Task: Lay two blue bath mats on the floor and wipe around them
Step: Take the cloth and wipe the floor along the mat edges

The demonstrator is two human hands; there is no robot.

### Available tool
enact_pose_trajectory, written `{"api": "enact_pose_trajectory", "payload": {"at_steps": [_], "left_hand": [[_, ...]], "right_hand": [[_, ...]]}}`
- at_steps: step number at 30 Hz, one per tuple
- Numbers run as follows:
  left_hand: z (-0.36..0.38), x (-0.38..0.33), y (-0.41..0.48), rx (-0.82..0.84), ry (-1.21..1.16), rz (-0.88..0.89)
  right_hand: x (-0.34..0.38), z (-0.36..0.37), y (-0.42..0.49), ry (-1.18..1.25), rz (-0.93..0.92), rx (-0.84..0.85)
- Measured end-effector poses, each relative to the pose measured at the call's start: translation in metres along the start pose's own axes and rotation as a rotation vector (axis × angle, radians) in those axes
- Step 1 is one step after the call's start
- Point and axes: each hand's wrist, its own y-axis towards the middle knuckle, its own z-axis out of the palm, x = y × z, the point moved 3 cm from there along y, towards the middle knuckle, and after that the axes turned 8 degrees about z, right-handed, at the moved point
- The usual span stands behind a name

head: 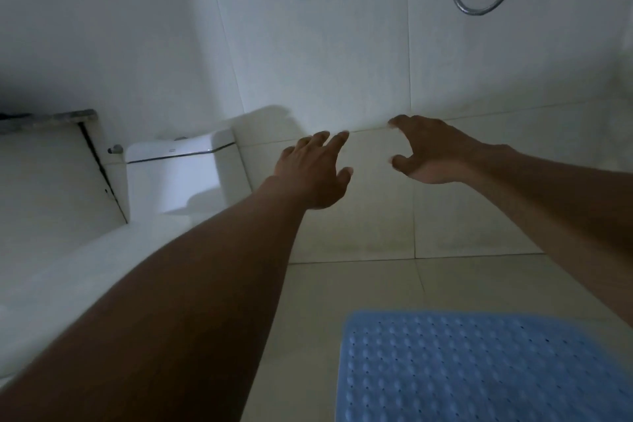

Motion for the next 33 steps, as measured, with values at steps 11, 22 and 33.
{"api": "enact_pose_trajectory", "payload": {"at_steps": [11,22,33], "left_hand": [[-0.301,0.014,0.179,0.139,-0.101,0.025],[-0.534,-0.046,0.332,0.259,-0.188,0.057],[-0.604,-0.173,0.472,0.091,-0.271,0.408]], "right_hand": [[0.031,-0.321,0.136,-0.01,0.128,0.236],[-0.018,-0.599,0.194,-0.06,0.269,0.303],[-0.122,-0.743,0.169,-0.151,0.619,0.13]]}}
